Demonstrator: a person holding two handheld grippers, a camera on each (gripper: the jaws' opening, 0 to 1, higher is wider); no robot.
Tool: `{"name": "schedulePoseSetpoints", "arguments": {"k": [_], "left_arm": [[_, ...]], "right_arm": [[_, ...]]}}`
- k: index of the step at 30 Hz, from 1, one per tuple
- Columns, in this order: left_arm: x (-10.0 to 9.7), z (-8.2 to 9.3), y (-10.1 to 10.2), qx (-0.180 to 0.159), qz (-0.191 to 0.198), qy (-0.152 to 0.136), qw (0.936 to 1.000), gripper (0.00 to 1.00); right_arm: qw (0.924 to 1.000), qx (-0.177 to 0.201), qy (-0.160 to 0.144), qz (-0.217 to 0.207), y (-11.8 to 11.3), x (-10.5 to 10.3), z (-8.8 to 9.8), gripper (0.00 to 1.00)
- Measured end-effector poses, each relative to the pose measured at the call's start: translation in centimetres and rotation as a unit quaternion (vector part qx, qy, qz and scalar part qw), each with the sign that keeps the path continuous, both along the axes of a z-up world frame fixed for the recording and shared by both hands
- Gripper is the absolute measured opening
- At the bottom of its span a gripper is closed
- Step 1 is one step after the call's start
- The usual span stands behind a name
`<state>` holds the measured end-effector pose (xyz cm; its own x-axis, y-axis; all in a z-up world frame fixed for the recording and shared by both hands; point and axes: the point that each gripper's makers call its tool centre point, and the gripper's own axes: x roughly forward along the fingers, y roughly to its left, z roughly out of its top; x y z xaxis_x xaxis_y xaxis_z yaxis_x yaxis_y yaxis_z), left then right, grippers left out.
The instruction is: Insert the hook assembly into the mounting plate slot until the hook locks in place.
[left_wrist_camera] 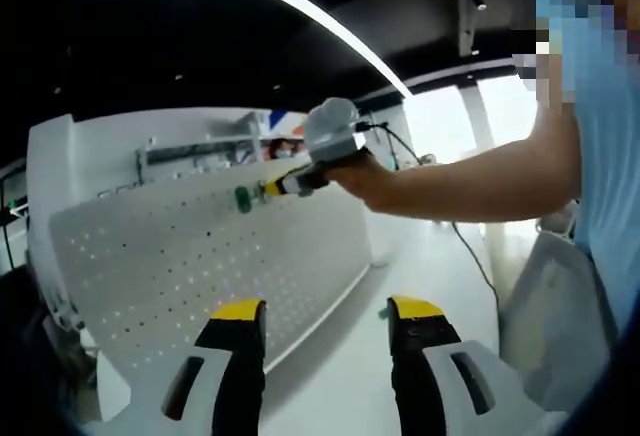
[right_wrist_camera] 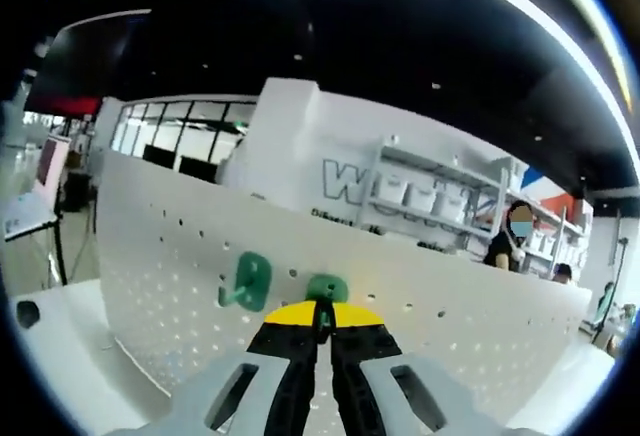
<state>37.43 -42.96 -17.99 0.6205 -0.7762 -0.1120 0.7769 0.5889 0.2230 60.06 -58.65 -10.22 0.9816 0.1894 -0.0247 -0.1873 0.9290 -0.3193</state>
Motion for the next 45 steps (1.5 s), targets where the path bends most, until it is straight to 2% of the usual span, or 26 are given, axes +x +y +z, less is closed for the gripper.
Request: {"name": "schedulePoseSetpoints", "arguments": {"k": [1,9,12,20,22,26,37,42,45], "left_arm": [[0.0,0.0,0.0,0.000,0.000,0.000,1.0000,0.50],[0.0,0.1,0.0,0.000,0.002,-0.002,1.0000,0.49],[0.0,0.2,0.0,-0.001,0.002,-0.003,1.0000,0.49],[-0.1,0.2,0.0,-0.001,0.003,-0.003,1.0000,0.49],[-0.1,0.2,0.0,0.000,0.003,-0.002,1.0000,0.49],[-0.2,0.2,-0.1,0.001,0.003,-0.003,1.0000,0.49],[-0.5,0.5,-0.3,0.001,0.001,-0.006,1.0000,0.49],[-0.7,0.5,-0.5,0.002,0.000,-0.006,1.0000,0.49],[-0.8,0.6,-0.6,0.003,-0.001,-0.007,1.0000,0.49]], "right_arm": [[0.9999,-0.012,0.001,0.000,0.0,0.0,0.0,0.02],[0.9997,-0.021,0.015,0.004,-0.1,0.0,-0.3,0.03],[0.9997,-0.005,0.022,0.009,-0.3,-0.1,-0.6,0.03],[0.9992,-0.005,0.037,0.013,-0.3,-0.2,-1.8,0.03],[0.9993,-0.002,0.036,0.013,-0.4,-0.4,-1.8,0.03],[0.9997,0.003,0.015,0.018,-0.1,-0.9,-0.6,0.04],[0.9995,-0.001,0.026,0.019,-0.6,-1.5,-1.5,0.07],[0.9993,0.009,0.029,0.022,-1.1,-1.9,-1.5,0.14],[0.9989,0.019,0.034,0.027,-1.4,-2.3,-1.6,0.22]]}}
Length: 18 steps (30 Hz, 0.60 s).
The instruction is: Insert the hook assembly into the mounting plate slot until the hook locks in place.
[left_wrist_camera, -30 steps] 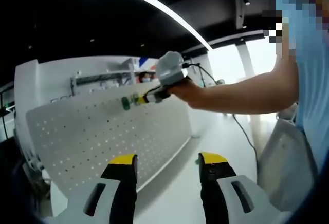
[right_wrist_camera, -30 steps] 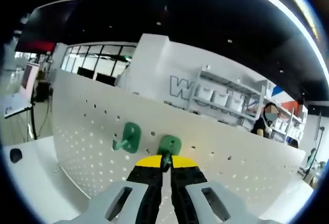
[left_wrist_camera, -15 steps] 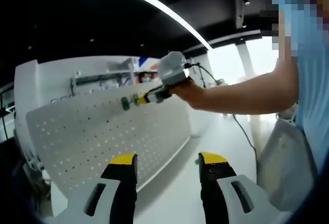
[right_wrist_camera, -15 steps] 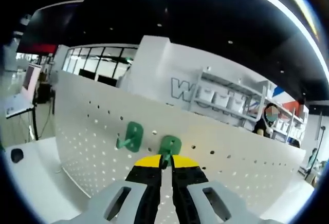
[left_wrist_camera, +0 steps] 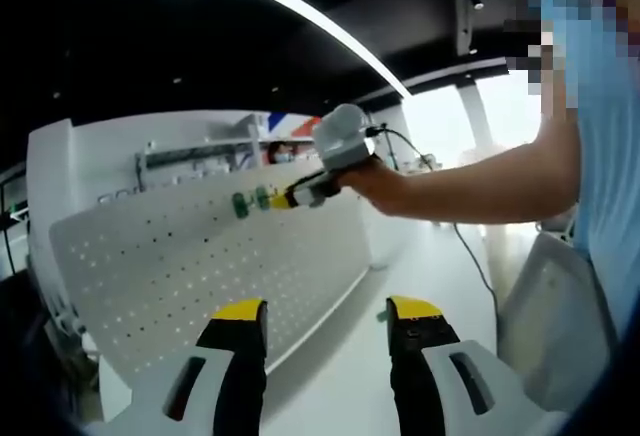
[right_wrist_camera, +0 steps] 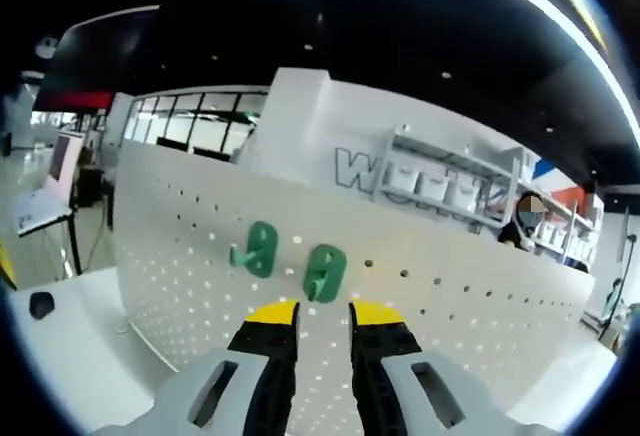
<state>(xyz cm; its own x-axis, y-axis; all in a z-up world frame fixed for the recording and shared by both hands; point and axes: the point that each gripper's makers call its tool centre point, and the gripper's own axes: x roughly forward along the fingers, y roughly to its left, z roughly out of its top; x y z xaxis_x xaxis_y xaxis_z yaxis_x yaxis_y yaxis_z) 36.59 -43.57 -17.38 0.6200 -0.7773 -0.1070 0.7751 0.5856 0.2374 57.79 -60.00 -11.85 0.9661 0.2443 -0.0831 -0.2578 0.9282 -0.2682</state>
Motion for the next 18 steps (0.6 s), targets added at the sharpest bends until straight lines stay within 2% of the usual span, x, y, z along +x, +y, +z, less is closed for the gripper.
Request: {"name": "schedulePoseSetpoints", "arguments": {"k": [9,18], "left_arm": [[-0.4,0.3,-0.3,0.003,0.000,-0.005,1.0000,0.49],[-1.0,0.2,-0.7,0.002,0.001,-0.004,1.0000,0.50]], "right_arm": [[0.9999,0.004,0.002,0.015,-0.9,-1.9,0.2,0.33],[0.9996,0.001,0.002,0.027,-2.9,-4.7,0.3,0.34]]}}
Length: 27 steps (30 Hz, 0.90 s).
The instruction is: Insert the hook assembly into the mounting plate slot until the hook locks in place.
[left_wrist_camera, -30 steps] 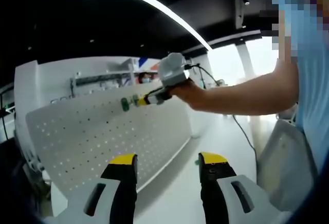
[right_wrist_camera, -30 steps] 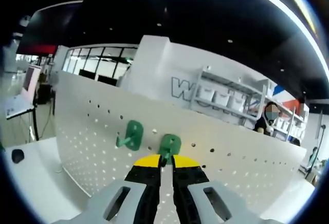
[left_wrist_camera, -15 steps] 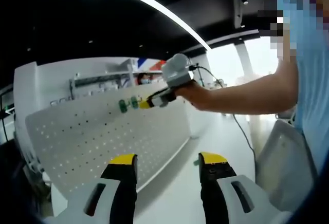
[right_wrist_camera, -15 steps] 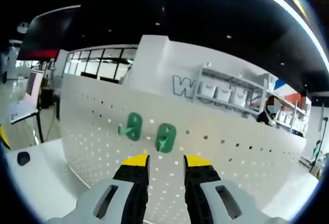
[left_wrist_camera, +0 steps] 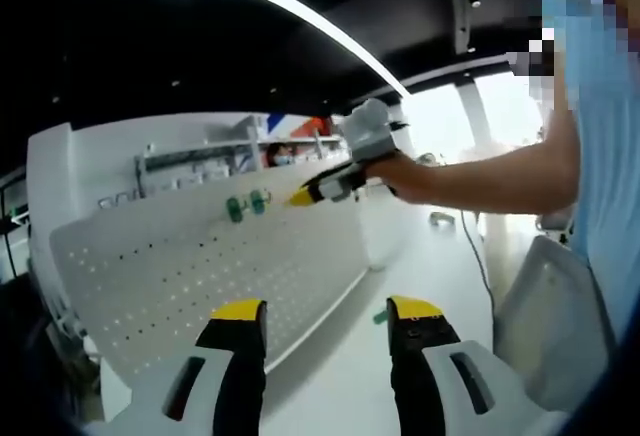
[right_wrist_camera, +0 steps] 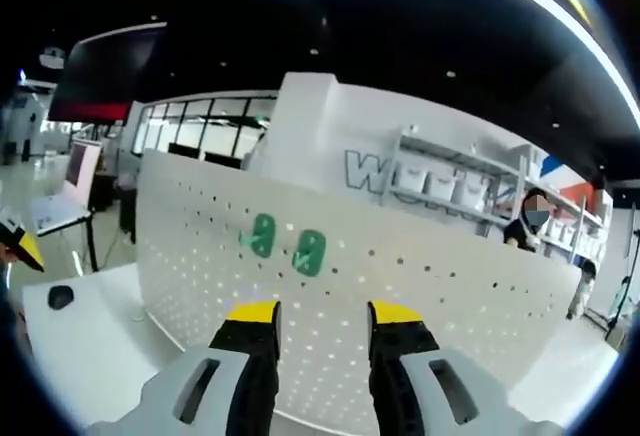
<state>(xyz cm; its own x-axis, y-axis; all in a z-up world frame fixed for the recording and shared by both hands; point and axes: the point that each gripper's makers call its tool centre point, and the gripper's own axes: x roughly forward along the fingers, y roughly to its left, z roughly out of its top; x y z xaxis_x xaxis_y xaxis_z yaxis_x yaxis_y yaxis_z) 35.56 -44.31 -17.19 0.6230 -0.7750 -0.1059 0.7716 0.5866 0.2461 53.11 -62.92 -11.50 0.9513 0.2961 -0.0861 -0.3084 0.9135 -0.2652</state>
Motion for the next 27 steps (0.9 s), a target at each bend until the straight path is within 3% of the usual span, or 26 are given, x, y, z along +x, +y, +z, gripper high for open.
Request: {"name": "schedulePoseSetpoints", "arguments": {"k": [11,27], "left_arm": [[-0.9,-0.8,-2.2,0.005,-0.016,0.010,0.9998,0.49],[-1.3,-1.7,-4.6,0.014,-0.041,0.020,0.9989,0.49]], "right_arm": [[0.9999,0.006,0.009,0.009,-1.9,-3.5,-0.9,0.35],[0.9991,0.002,0.041,0.004,-4.9,-7.0,-4.8,0.35]]}}
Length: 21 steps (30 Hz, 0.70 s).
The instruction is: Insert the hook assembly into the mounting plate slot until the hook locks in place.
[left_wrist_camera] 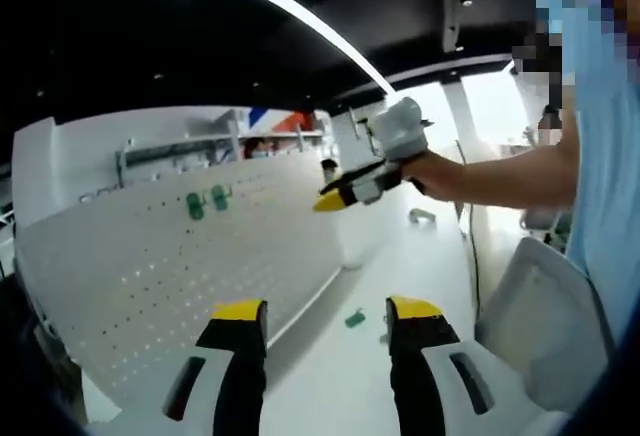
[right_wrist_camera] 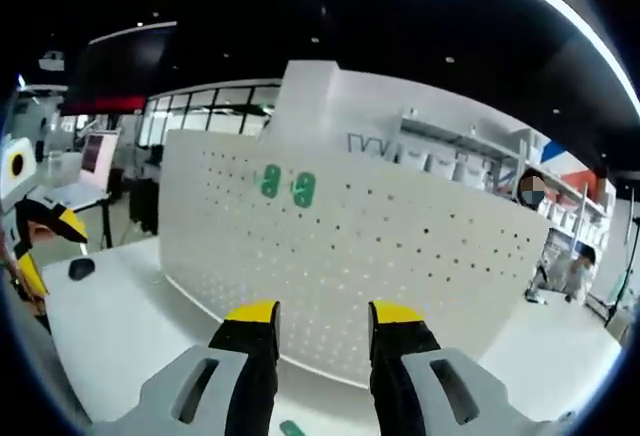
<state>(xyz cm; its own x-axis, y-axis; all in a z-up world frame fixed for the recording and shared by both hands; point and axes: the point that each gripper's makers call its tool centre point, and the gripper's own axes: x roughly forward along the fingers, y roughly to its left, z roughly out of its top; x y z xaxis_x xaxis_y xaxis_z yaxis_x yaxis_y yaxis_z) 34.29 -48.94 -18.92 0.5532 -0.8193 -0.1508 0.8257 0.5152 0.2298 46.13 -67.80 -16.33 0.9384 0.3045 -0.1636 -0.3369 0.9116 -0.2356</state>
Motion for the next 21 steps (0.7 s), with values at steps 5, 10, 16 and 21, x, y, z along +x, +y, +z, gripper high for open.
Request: {"name": "schedulePoseSetpoints", "arguments": {"k": [5,10,16,21], "left_arm": [[0.1,-0.5,-1.0,0.004,-0.012,0.005,0.9999,0.49],[0.3,-1.5,-2.2,0.010,-0.028,0.016,0.9994,0.48],[0.7,-3.4,-4.2,0.021,-0.051,0.036,0.9978,0.48],[1.3,-5.0,-5.6,0.016,-0.064,0.061,0.9959,0.48]], "right_arm": [[1.0000,0.003,0.005,-0.005,-0.8,-1.1,-0.6,0.35],[1.0000,0.003,0.003,-0.009,-1.5,-1.9,-0.6,0.35],[0.9998,0.007,0.004,-0.017,-2.9,-2.7,-0.7,0.35],[0.9997,0.003,0.005,-0.023,-3.9,-3.4,-0.7,0.35]]}}
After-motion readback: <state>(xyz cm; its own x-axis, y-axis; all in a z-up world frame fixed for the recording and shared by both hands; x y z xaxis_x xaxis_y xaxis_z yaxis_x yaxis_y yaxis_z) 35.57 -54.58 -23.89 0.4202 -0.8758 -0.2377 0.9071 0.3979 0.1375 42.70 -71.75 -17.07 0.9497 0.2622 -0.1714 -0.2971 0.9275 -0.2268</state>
